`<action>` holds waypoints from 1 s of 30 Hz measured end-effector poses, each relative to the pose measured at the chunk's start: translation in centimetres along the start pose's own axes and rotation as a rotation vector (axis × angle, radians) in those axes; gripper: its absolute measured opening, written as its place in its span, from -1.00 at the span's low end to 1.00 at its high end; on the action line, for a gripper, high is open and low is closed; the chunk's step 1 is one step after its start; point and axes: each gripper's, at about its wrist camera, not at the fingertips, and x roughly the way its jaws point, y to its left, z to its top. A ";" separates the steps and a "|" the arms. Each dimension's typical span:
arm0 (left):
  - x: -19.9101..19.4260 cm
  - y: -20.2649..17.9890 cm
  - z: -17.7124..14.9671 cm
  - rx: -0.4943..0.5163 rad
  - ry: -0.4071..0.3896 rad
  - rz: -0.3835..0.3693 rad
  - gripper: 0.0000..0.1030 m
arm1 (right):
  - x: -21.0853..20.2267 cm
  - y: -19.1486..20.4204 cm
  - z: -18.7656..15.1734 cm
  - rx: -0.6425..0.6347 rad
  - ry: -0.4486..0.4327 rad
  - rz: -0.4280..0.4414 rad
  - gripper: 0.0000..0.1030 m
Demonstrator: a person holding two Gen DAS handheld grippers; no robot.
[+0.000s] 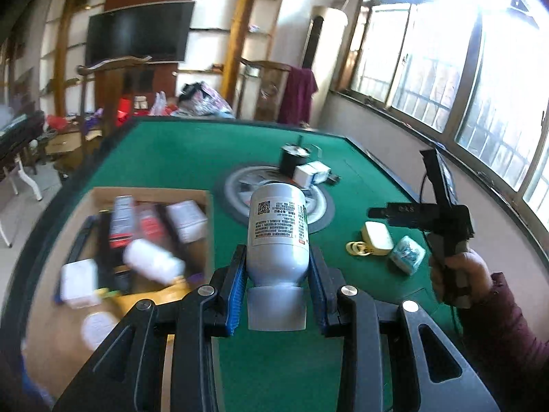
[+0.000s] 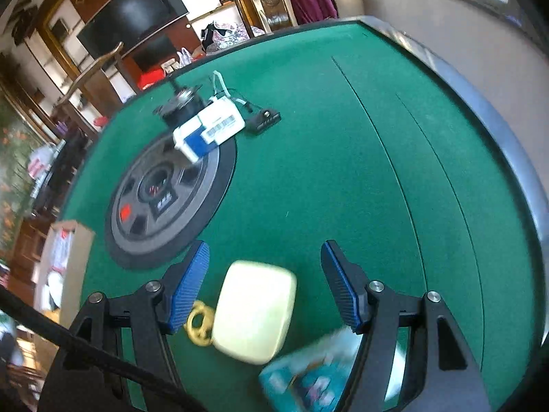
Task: Organize objects
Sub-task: 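Hold the pill bottle with the left gripper while the right gripper grasps the cream soap box, then carry the pill bottle and cream box into the tray and release them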
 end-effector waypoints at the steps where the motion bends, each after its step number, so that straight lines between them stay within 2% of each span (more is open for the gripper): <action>1: -0.5 0.7 -0.2 -0.004 -0.005 0.013 -0.44 | 0.1 0.5 -0.3 -0.010 0.015 -0.014 0.29; 4: -1.1 2.7 -0.9 -0.038 -0.015 0.026 -0.44 | 0.8 1.7 -0.9 -0.021 0.057 -0.063 0.29; 7: -1.9 4.4 -1.8 -0.079 -0.033 0.043 -0.44 | 1.2 2.8 -1.4 -0.041 0.063 -0.152 0.29; 11: -2.8 7.0 -3.2 -0.126 -0.038 0.075 -0.44 | 1.4 3.2 -2.0 -0.046 0.069 -0.229 0.29; 15: -2.9 9.2 -4.2 -0.188 -0.023 0.101 -0.44 | 1.6 3.2 -2.4 -0.040 0.059 -0.245 0.31; 17: -3.3 10.1 -5.2 -0.210 -0.021 0.113 -0.44 | 1.5 3.4 -2.5 -0.060 0.052 -0.241 0.20; 18: -3.3 10.5 -5.4 -0.217 -0.021 0.119 -0.44 | 1.4 3.5 -2.6 -0.066 0.049 -0.236 -0.05; 19: -3.5 10.8 -5.6 -0.224 -0.021 0.125 -0.44 | 1.2 3.3 -2.6 -0.062 0.052 -0.213 -0.12; 23: -3.9 12.4 -6.2 -0.256 -0.021 0.156 -0.44 | 0.1 2.1 -2.9 0.007 0.049 -0.094 -0.12; 27: -4.3 13.5 -6.9 -0.287 -0.017 0.180 -0.44 | -1.1 0.8 -3.2 0.116 0.064 0.122 -0.12; 30: -4.3 14.1 -7.1 -0.299 -0.013 0.199 -0.44 | -2.2 1.6 -3.5 0.136 0.074 0.247 -0.12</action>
